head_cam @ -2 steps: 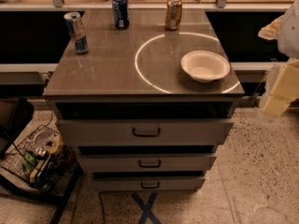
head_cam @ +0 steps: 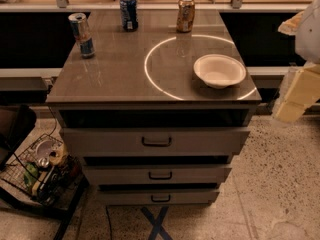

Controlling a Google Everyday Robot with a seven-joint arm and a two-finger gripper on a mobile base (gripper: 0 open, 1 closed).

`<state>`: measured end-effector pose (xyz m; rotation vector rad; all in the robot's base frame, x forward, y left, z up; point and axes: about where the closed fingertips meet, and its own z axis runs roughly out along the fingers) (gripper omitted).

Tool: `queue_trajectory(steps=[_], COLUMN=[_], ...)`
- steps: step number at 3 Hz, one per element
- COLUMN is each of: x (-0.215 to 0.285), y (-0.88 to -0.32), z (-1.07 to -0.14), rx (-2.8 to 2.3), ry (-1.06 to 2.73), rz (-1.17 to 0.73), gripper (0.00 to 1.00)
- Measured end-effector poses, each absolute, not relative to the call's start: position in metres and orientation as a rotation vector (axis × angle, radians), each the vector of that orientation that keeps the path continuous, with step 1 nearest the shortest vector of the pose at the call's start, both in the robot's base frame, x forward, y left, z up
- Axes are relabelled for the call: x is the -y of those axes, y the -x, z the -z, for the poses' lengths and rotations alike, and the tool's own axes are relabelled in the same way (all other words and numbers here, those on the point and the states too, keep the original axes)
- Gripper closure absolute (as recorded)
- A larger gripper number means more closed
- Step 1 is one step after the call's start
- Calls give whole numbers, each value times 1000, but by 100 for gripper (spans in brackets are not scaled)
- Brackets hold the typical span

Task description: Move paper bowl near redbull can

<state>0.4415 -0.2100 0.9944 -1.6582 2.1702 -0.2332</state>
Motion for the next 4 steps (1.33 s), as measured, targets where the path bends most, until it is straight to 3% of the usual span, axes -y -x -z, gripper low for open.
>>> queue_trajectory(steps=[1,4], x=[207,171], y=[-445,-558], z=[-988,-976], rx=[-2075,-1705], ry=[1644,1608], rz=[339,461], gripper=[0,0])
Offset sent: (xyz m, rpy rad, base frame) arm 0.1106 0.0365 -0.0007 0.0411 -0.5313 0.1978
